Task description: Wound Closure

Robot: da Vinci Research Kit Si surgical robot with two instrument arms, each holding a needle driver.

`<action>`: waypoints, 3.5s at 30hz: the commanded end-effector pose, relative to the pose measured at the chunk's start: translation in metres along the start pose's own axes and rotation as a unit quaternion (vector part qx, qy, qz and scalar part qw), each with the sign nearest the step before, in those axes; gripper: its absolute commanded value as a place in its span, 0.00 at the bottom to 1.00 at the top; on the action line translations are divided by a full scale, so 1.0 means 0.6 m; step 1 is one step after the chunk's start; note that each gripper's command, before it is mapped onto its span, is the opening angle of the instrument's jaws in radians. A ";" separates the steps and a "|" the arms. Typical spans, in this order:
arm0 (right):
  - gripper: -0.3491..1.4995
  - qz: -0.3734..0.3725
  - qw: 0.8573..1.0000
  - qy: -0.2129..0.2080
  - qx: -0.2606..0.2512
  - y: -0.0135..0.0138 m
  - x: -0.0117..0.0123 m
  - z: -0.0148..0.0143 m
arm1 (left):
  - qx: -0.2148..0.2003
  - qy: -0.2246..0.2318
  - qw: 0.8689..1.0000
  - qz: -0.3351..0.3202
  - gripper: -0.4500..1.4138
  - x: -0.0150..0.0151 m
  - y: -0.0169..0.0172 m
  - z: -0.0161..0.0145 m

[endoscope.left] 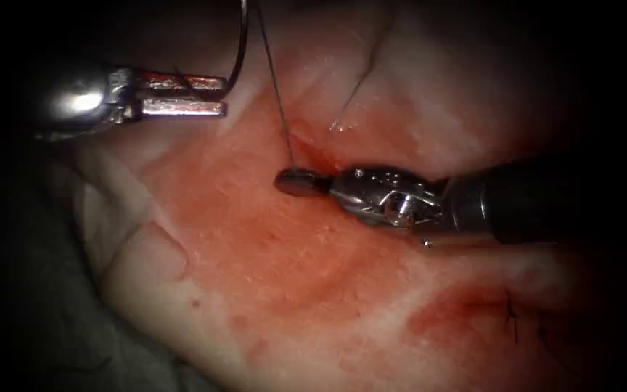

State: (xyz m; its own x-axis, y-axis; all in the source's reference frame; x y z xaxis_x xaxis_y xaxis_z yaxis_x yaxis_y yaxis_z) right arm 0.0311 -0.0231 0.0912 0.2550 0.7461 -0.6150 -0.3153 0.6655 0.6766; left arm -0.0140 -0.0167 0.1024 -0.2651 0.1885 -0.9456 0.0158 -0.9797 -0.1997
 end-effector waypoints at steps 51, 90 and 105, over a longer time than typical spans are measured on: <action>0.80 -0.184 0.982 0.014 -0.038 -0.0033 0.0013 0.0029 | 0.062 -0.014 0.997 -0.050 0.00 -0.0068 0.0016 -0.0075; 0.76 -0.193 0.977 0.029 0.091 -0.0296 0.0087 -0.0038 | 0.043 -0.026 0.998 -0.045 0.00 -0.0090 0.0010 -0.0151; 0.76 -0.250 0.968 0.007 -0.037 -0.0131 0.0063 -0.0027 | 0.068 -0.018 0.996 -0.053 0.00 -0.0092 0.0010 -0.0152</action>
State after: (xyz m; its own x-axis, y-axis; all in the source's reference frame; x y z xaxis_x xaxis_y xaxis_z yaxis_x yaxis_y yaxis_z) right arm 0.0325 -0.0252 0.0822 0.3825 0.3301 -0.8630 -0.2185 0.9398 0.2626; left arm -0.0035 -0.0174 0.1047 -0.2915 0.2894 -0.9117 -0.1424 -0.9556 -0.2578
